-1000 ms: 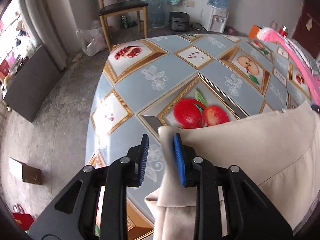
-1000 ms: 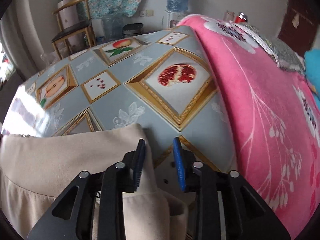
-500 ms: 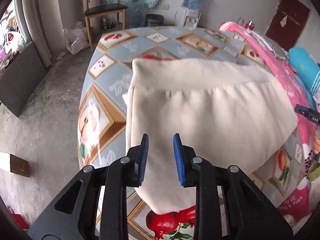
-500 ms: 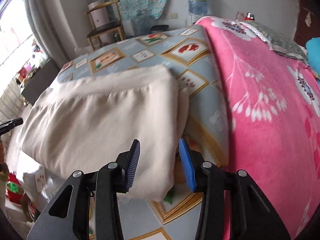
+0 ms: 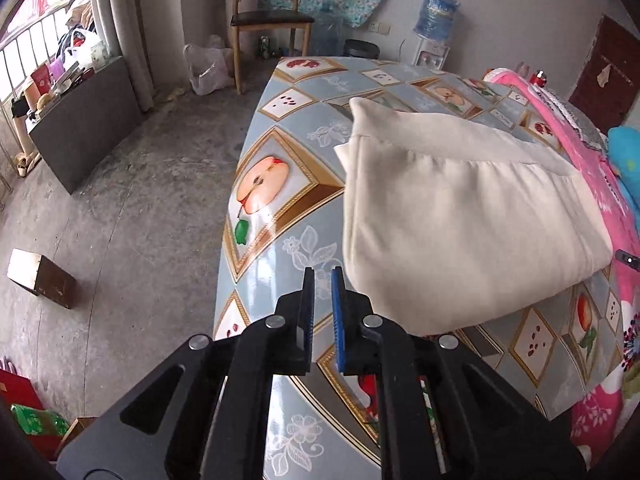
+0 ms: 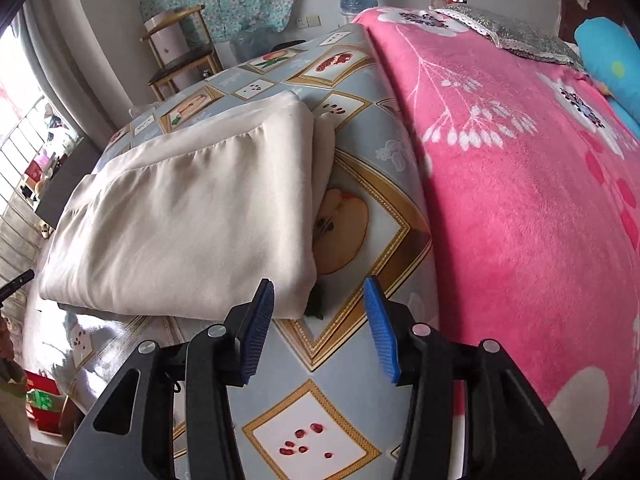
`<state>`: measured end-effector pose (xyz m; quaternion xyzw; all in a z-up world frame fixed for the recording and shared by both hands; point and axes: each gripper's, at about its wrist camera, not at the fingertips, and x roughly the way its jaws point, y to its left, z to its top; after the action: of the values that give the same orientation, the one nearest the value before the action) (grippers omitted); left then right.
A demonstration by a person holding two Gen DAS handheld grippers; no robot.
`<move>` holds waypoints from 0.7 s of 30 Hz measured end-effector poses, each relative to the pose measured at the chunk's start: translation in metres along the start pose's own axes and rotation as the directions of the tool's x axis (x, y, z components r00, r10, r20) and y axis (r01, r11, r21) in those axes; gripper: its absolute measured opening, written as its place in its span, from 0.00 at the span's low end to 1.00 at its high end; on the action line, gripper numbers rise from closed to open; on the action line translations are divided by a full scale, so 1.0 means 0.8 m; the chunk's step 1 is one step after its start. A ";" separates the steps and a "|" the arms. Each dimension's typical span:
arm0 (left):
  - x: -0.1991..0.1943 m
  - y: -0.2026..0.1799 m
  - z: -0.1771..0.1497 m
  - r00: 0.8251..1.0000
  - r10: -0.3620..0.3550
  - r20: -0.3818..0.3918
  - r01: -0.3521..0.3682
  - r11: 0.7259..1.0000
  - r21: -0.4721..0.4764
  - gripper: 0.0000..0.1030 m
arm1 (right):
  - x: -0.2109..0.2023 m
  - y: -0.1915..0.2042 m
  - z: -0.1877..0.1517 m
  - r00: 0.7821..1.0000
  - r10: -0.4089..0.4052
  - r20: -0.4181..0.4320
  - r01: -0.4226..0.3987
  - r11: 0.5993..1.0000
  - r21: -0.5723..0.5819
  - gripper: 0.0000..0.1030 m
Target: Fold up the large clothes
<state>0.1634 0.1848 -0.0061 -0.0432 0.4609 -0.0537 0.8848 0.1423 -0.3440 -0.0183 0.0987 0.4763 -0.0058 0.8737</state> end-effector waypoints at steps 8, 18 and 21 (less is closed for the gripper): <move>0.042 -0.074 -0.022 0.999 0.027 -0.026 -0.023 0.989 0.148 0.09 | 0.040 0.045 -0.010 0.999 -0.045 -0.019 0.042 0.990 -0.133 0.44; -0.009 -0.087 -0.012 0.996 -0.058 0.075 0.044 0.985 0.169 0.09 | -0.019 0.080 0.007 0.998 0.027 0.060 -0.020 0.993 -0.118 0.38; 0.013 -0.129 -0.012 0.997 -0.071 0.035 0.061 0.970 0.236 0.10 | 0.011 0.126 0.002 0.999 0.026 0.040 -0.017 0.976 -0.218 0.38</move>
<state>0.1557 0.0811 -0.0073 0.0453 0.4304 -0.1361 0.8912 0.1585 -0.2450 -0.0078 0.0074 0.4541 0.0539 0.8893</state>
